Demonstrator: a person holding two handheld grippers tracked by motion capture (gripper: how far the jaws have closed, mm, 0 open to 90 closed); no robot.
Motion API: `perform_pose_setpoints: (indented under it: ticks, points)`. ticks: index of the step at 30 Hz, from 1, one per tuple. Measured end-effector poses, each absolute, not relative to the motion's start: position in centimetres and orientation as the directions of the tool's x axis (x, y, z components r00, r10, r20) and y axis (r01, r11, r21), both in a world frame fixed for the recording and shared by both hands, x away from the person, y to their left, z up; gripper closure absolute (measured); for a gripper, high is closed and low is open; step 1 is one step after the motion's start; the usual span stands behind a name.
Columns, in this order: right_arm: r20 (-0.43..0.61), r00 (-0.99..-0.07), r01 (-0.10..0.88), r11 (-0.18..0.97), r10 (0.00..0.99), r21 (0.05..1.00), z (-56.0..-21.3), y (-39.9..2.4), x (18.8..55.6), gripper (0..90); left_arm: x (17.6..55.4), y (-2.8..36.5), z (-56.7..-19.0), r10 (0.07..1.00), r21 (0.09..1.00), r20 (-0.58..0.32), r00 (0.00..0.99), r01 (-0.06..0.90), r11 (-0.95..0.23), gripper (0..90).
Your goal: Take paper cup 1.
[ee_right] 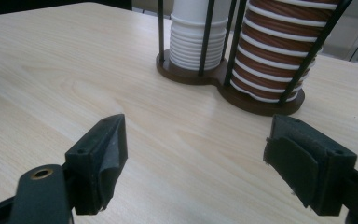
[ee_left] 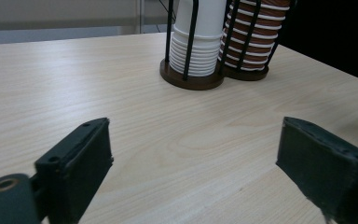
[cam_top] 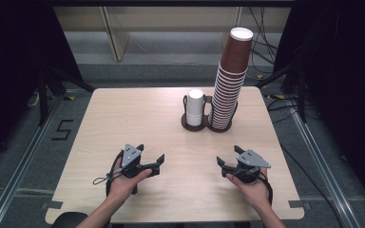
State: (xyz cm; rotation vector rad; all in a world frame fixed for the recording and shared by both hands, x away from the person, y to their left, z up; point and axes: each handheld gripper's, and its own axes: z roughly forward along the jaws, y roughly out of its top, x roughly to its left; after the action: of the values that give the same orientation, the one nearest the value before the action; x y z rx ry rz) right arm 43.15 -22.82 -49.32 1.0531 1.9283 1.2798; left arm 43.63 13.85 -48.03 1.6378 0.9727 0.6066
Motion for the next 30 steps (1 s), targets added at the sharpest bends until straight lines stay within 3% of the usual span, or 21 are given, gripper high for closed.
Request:
perform_pose_setpoints:
  ticks: [11, 21, 25, 30]
  points:
    - [-0.039, -0.527, 0.322, 0.243, 0.849, 0.915, -49.9, -23.6, 43.7, 24.0, 43.7, 13.3, -48.1, 0.849, 0.965, -0.101, 0.519, 0.259, -0.044, 13.4]
    - [-0.068, -0.557, 0.289, 0.27, 0.828, 0.919, -49.2, -22.2, 43.6, 26.0, 43.1, 13.6, -47.2, 0.84, 0.969, -0.098, 0.533, 0.243, -0.041, 14.0]
    - [-0.088, -0.56, 0.266, 0.279, 0.824, 0.923, -48.5, -21.8, 44.2, 26.8, 44.3, 13.6, -45.9, 0.833, 0.97, -0.128, 0.538, 0.243, -0.009, 14.3]
    - [-0.079, -0.557, 0.231, 0.246, 0.826, 0.941, -46.9, -20.2, 47.1, 28.4, 46.8, 12.7, -43.6, 0.825, 0.98, -0.072, 0.56, 0.194, -0.046, 14.9]
